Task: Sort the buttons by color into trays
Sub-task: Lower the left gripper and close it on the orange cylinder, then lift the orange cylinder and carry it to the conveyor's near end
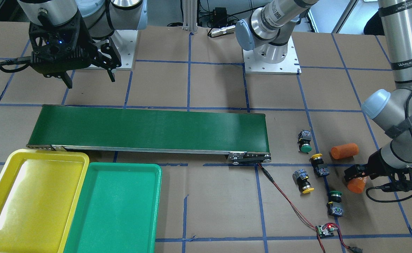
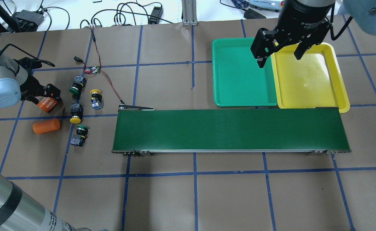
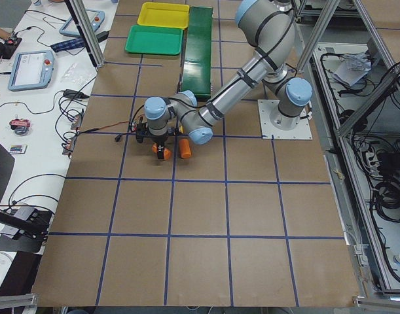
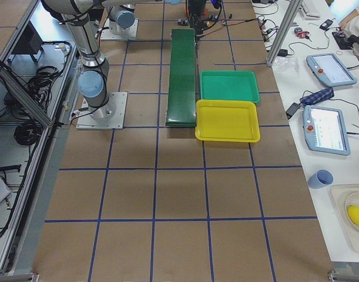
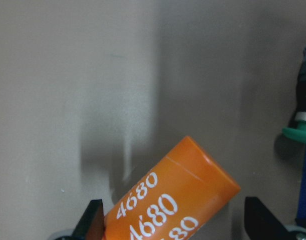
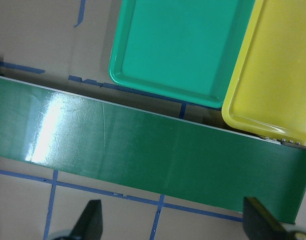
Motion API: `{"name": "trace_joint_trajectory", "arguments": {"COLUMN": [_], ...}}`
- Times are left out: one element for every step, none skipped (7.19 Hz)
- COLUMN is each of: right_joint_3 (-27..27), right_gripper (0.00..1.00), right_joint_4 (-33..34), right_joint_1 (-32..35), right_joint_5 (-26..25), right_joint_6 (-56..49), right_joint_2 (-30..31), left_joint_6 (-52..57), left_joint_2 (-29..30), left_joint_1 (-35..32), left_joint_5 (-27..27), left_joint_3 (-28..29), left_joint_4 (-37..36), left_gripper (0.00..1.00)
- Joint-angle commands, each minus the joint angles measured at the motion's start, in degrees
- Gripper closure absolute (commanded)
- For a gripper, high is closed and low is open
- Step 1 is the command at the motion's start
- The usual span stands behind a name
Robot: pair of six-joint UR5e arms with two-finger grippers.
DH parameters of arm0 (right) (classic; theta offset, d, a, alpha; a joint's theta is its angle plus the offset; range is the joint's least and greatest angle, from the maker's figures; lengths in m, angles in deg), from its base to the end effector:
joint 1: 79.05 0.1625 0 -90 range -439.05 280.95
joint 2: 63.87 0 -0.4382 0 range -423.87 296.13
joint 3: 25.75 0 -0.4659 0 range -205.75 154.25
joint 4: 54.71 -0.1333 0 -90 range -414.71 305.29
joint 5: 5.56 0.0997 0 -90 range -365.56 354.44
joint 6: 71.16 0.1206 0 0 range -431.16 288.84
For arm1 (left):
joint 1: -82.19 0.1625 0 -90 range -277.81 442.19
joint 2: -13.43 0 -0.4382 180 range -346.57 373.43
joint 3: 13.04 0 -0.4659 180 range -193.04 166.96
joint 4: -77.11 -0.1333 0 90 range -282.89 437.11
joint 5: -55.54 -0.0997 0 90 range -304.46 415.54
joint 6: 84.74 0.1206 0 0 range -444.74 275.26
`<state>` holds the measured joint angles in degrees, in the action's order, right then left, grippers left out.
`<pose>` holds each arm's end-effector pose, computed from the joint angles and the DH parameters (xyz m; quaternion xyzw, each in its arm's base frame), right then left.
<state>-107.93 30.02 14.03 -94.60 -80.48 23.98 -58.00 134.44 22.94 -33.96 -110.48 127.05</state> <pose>0.1663 -0.5725 0.5265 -0.1080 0.9941 -0.0039 0.0082 0.2392 -0.6648 0.1306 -0.0349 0.9993 -0.0144 0.0029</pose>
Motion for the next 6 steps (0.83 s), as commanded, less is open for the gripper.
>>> {"name": "trace_joint_trajectory", "arguments": {"right_joint_3": [0.00, 0.00, 0.00, 0.00, 0.00, 0.00], "right_gripper": [0.00, 0.00, 0.00, 0.00, 0.00, 0.00], "right_joint_4": [0.00, 0.00, 0.00, 0.00, 0.00, 0.00], "right_joint_1": [0.00, 0.00, 0.00, 0.00, 0.00, 0.00], "right_joint_5": [0.00, 0.00, 0.00, 0.00, 0.00, 0.00], "right_joint_6": [0.00, 0.00, 0.00, 0.00, 0.00, 0.00], "right_joint_2": [0.04, -0.05, 0.04, 0.04, 0.04, 0.04], "left_joint_6": [0.33, 0.42, 0.42, 0.59, 2.42, 3.22], "left_joint_2": [0.88, 0.89, 0.89, -0.42, -2.00, -4.27], "left_joint_1": [0.01, 0.01, -0.16, -1.04, -2.44, -4.28], "left_joint_5": [0.03, 0.12, 0.20, 0.20, 0.38, 0.55], "left_joint_3": [0.14, 0.14, 0.14, 0.14, 0.14, -0.03], "left_joint_4": [-0.02, 0.06, 0.85, 1.47, 1.73, 2.08], "left_gripper": [0.76, 0.96, 1.00, 1.00, 1.00, 1.00]}}
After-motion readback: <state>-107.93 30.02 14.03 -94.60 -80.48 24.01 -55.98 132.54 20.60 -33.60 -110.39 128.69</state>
